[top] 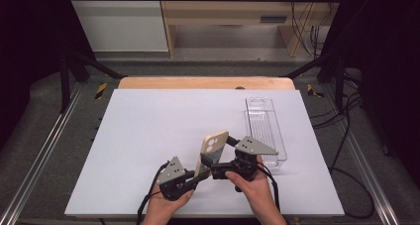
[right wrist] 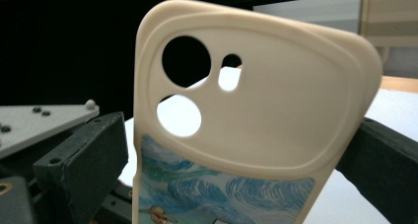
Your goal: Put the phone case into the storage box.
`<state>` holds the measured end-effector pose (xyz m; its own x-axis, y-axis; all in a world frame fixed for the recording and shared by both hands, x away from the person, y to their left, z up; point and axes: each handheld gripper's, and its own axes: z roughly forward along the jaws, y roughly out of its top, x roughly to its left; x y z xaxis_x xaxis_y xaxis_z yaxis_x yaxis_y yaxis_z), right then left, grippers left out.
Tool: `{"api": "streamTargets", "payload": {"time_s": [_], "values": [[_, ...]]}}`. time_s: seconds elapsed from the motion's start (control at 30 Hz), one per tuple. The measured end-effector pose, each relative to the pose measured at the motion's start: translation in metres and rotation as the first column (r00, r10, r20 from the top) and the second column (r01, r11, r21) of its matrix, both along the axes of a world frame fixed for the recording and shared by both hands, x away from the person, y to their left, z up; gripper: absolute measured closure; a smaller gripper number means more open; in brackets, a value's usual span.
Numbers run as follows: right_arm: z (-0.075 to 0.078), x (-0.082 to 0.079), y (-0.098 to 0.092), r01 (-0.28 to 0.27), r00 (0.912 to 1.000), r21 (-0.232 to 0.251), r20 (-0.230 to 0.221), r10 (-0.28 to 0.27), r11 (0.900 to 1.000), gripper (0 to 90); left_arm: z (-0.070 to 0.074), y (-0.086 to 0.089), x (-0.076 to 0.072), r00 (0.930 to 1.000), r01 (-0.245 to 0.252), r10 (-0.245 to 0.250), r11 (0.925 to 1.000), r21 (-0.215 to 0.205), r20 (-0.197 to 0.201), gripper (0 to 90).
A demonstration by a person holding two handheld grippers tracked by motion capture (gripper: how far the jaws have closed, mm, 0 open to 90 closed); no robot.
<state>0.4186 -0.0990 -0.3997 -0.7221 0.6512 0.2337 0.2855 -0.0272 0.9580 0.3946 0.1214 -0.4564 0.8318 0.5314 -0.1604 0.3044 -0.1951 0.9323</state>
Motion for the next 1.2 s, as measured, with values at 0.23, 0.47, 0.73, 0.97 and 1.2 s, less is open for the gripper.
{"api": "streamTargets", "payload": {"time_s": [0.23,0.47,0.73,0.97,1.2], "values": [[0.0,0.001,0.0,0.054,0.9981,0.036,-0.032,-0.053,0.998,1.6,-0.003,-0.007,0.002,1.0,-0.009,0.009,0.9999,0.009,-0.004,85.3],[-0.002,0.004,0.0,0.098,0.9944,0.052,-0.046,-0.095,0.994,3.0,-0.005,-0.011,0.001,1.0,-0.004,0.004,0.9998,0.02,-0.002,85.3],[-0.001,0.001,0.002,0.128,0.9909,0.067,-0.051,-0.125,0.989,6.4,-0.004,-0.01,0.002,0.9998,-0.018,0.018,0.9997,0.016,0.005,85.3],[-0.002,0.0,0.0,0.142,0.9887,0.075,-0.058,-0.138,0.987,8.7,-0.005,-0.012,0.003,0.9994,-0.026,0.026,0.999,0.036,0.024,85.3],[-0.002,-0.003,0.005,0.171,0.9848,0.07,-0.044,-0.168,0.983,9.2,-0.005,-0.013,0.004,0.9978,-0.043,0.038,0.9945,0.095,0.055,85.4]]}}
